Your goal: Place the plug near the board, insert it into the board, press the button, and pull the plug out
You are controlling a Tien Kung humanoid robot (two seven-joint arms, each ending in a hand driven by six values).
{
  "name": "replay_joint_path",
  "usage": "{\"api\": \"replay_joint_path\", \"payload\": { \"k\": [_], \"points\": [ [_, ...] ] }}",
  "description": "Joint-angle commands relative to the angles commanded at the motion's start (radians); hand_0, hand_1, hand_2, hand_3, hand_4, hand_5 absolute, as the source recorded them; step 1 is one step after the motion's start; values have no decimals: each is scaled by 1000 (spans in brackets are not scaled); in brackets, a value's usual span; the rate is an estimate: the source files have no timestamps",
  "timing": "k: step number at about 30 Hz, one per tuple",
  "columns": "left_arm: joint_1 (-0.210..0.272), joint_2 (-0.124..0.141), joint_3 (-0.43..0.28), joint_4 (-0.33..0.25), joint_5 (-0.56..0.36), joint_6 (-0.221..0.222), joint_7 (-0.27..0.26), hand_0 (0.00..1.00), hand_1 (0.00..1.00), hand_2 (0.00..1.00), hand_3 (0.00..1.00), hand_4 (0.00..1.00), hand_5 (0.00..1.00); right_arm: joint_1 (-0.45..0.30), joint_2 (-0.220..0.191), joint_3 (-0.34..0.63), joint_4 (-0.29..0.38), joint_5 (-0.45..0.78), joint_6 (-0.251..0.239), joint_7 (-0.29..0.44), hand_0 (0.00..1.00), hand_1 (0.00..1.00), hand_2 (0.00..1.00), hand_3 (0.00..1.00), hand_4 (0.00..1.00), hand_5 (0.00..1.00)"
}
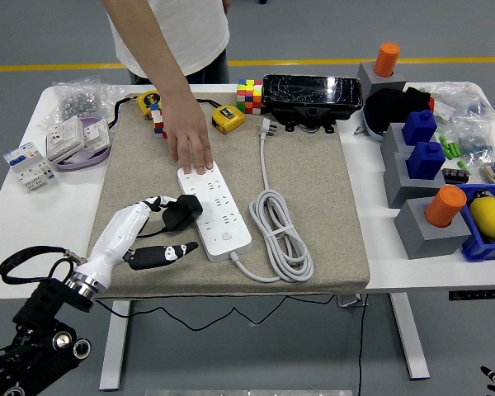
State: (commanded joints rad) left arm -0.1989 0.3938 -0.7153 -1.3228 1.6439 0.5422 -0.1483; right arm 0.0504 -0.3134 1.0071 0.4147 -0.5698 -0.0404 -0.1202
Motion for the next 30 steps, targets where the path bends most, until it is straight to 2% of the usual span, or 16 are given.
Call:
{"api": "replay_joint_path", "payload": {
  "k": [11, 19, 30],
  "points": [
    [-36, 1, 32, 5, 8, -28, 33, 719, 781, 754, 658, 889, 451, -2, -1, -8, -1, 4, 1, -1, 567, 663, 675, 604, 973, 494],
    [-74, -15, 56, 18, 2, -37, 43, 713, 780, 754, 660, 889, 452, -5, -1, -7, -1, 3, 2, -1, 567, 663, 675, 603, 973, 494],
    [-93, -30, 59, 20, 5, -40, 44, 711, 776, 749, 654, 886, 452, -10, 2, -1, 2, 2, 1, -1, 567, 663, 675, 604, 973, 494]
  ]
}}
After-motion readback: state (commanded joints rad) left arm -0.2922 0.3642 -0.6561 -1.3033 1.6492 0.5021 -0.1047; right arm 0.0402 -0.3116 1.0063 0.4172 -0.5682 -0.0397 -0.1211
